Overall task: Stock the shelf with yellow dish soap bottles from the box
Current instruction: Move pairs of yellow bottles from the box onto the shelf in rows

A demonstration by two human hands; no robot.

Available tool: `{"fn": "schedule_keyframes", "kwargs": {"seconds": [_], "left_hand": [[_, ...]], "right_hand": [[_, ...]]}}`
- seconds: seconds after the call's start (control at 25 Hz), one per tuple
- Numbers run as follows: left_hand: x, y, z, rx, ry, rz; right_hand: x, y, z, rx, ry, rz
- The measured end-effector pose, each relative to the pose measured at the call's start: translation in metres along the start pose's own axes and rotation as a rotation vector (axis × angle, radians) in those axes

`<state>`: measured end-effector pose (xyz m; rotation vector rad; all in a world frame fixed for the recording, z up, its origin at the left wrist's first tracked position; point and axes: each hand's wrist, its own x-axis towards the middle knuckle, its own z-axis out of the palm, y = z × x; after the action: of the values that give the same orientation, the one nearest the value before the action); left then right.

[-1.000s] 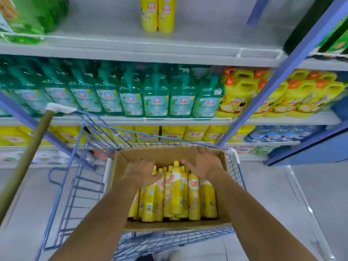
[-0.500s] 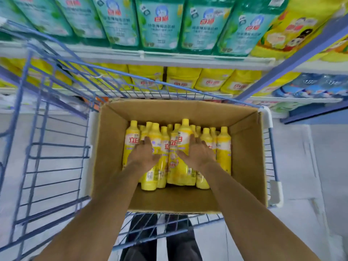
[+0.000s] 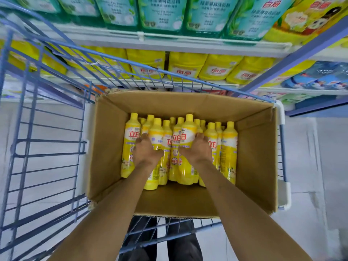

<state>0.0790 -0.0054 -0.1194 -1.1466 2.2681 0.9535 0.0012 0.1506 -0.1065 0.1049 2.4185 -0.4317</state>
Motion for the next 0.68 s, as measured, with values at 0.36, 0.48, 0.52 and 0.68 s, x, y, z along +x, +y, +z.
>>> {"fn": "schedule_keyframes", "kwargs": {"seconds": [0.36, 0.48, 0.52, 0.68], "left_hand": [[-0.025, -0.012, 0.009, -0.068, -0.034, -0.090], [-0.027, -0.011, 0.003, -0.184, -0.065, -0.040], [-0.029, -0.007, 0.000, -0.220, -0.067, -0.014], [-0.049, 0.014, -0.023, -0.376, -0.109, 0.102]], "right_hand": [[-0.024, 0.021, 0.020, 0.119, 0.020, 0.078], [-0.029, 0.021, 0.017, 0.197, 0.049, 0.009], [-0.030, 0.018, 0.015, 0.213, 0.055, -0.021], [-0.049, 0.001, -0.008, 0.350, 0.102, -0.111]]}}
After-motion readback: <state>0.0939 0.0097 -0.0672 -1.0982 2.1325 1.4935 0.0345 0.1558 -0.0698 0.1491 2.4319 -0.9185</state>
